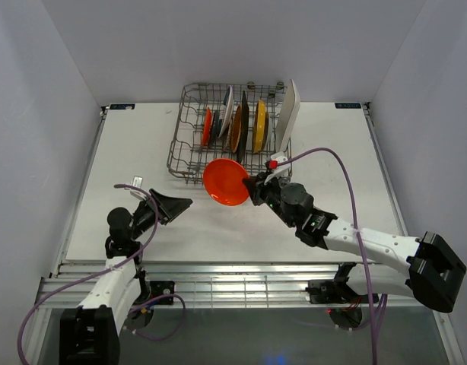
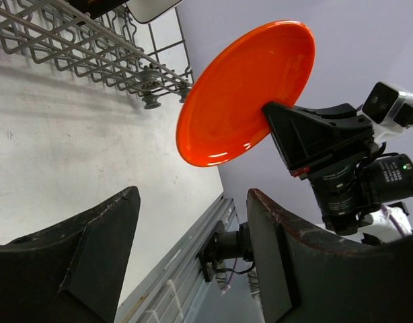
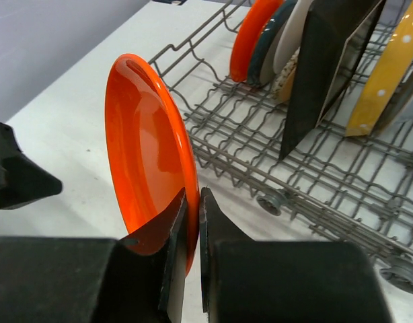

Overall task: Load the plates into the dish rack
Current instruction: Insert the plate into the dish rack.

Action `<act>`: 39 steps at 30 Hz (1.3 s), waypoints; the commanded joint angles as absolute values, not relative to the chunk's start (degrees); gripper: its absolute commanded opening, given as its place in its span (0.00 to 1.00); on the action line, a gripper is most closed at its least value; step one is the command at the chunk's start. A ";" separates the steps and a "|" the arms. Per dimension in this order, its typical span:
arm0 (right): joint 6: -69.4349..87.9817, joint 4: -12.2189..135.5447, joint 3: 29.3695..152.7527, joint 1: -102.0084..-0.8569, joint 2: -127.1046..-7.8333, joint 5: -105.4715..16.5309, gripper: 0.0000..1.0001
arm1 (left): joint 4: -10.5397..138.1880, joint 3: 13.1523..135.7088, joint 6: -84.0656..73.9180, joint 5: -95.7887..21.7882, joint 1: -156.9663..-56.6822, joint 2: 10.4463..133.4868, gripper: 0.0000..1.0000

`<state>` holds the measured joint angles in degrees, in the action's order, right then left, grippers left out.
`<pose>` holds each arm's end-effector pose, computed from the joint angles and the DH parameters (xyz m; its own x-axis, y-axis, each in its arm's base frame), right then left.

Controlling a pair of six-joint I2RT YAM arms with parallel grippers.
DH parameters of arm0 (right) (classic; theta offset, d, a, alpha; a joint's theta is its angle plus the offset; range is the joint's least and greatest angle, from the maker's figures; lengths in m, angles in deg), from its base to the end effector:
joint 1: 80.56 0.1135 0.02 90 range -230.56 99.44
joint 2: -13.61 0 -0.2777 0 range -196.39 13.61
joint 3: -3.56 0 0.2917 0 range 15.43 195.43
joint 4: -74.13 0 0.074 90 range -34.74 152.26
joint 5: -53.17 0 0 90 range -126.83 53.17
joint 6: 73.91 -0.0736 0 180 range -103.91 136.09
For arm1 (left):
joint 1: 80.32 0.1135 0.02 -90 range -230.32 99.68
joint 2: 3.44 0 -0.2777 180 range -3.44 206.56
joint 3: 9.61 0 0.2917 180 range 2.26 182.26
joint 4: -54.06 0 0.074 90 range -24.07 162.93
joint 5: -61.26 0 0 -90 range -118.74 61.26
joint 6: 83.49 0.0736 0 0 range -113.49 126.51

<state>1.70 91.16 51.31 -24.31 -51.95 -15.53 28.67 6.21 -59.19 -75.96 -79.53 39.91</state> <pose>0.2030 0.2557 0.2752 -0.1497 0.1927 -0.9698 -0.5530 0.7967 0.2437 0.2014 -0.0512 0.1647 -0.6752 -0.6284 -0.3862 0.2639 0.2832 -0.9220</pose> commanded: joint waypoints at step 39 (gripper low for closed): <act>-9.31 34.75 112.63 -19.29 -82.11 8.19 0.08 | 38.35 10.26 -25.94 -34.81 -95.43 22.13 0.70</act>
<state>-5.65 39.45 108.79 -18.56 -83.60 8.56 42.18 8.70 -32.50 -42.45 -91.79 20.99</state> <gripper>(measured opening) 0.111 0.708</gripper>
